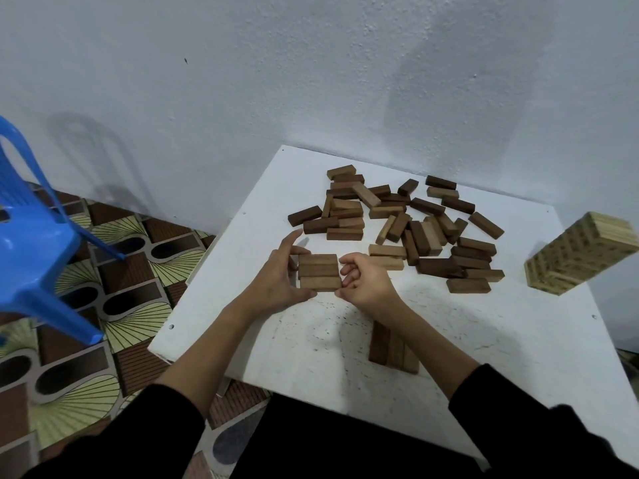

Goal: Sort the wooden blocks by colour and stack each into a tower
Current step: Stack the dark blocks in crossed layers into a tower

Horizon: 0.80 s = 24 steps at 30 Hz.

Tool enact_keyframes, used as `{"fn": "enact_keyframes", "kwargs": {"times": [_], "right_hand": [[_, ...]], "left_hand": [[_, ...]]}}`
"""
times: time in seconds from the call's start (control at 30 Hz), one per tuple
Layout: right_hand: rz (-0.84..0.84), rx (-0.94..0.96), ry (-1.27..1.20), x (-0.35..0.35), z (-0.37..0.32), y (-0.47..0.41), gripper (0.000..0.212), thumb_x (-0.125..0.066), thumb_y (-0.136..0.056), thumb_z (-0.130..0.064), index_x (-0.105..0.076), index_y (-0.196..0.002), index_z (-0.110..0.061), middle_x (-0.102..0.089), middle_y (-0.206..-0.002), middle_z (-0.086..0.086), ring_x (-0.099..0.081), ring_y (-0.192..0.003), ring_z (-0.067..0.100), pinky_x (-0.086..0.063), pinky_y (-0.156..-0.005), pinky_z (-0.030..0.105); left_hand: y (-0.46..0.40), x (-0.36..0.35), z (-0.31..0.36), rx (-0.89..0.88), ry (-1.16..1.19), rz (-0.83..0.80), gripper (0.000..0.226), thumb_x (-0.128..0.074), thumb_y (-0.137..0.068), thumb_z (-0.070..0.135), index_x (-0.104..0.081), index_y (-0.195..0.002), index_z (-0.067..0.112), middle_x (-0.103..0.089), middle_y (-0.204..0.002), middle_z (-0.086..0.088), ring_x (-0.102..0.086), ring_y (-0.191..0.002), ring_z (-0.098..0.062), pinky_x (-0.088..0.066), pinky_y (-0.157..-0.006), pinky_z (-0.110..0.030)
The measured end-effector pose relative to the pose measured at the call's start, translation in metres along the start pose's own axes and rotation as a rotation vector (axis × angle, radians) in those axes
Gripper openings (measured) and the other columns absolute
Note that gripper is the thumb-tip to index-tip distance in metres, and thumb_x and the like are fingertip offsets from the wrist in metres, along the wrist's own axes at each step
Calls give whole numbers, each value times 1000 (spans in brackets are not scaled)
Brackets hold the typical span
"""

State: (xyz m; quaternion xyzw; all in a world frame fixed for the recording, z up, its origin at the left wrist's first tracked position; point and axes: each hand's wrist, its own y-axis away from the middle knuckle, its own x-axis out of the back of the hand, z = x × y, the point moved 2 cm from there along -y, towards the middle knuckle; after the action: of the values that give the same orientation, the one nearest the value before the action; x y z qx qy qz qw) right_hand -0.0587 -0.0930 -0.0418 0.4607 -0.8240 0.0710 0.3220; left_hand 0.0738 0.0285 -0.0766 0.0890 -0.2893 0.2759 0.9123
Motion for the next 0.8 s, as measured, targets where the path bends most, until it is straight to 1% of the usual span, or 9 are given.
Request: {"fn": "enact_keyframes", "kwargs": {"times": [0.17, 0.33, 0.47, 0.57, 0.67, 0.73, 0.8], "right_hand": [[-2, 1, -3, -1, 1, -1, 54, -74, -75, 2, -51, -122, -10, -53, -97, 1, -54, -75, 10, -53, -71, 20], [-8, 6, -6, -2, 2, -3, 53, -74, -74, 2, -51, -120, -11, -52, -94, -2, -54, -72, 9, -50, -62, 12], [-5, 10, -11, -2, 4, -4, 53, -74, -74, 2, -52, -120, -11, -52, -94, -2, -54, -72, 8, -50, -61, 11], [-1, 23, 5, -2, 4, -4, 60, -77, -72, 0, -49, -125, -12, -51, -107, 0, -55, -75, 10, -52, -66, 16], [-15, 35, 52, 0, 0, -6, 78, -80, -70, -5, -39, -136, -16, -44, -121, -3, -55, -81, 13, -53, -71, 23], [-68, 75, 73, 2, -3, -8, 87, -81, -70, -6, -32, -142, -18, -40, -131, -2, -55, -83, 15, -52, -69, 23], [-127, 106, 72, 4, -5, -9, 92, -80, -71, -6, -27, -145, -19, -36, -136, -1, -54, -83, 15, -52, -68, 23]], "left_hand": [[0, 0, 2, -10, -1, 8, 109, -86, -65, 20, -15, -146, 32, -47, -124, 6, -51, -93, -12, -42, -74, -9], [2, 2, 2, -24, 3, 18, 109, -86, -65, 18, -15, -147, 31, -49, -122, 6, -51, -91, -9, -41, -71, -5], [2, 2, 2, -28, 10, 18, 109, -86, -65, 17, -15, -147, 31, -49, -123, 5, -52, -92, -11, -40, -71, -5], [2, 2, 2, -32, 12, 19, 109, -86, -64, 17, -16, -146, 30, -49, -124, 4, -52, -91, -14, -40, -72, -8], [1, 3, 0, -40, 12, 7, 110, -87, -63, 17, -16, -146, 30, -50, -125, 3, -51, -90, -14, -42, -75, -13], [0, 4, -2, -40, 12, 2, 111, -87, -63, 17, -15, -146, 31, -49, -125, 3, -50, -90, -13, -42, -75, -11], [0, 4, -2, -36, 9, -1, 110, -87, -63, 17, -16, -146, 30, -49, -125, 4, -50, -90, -12, -42, -74, -9]]}}
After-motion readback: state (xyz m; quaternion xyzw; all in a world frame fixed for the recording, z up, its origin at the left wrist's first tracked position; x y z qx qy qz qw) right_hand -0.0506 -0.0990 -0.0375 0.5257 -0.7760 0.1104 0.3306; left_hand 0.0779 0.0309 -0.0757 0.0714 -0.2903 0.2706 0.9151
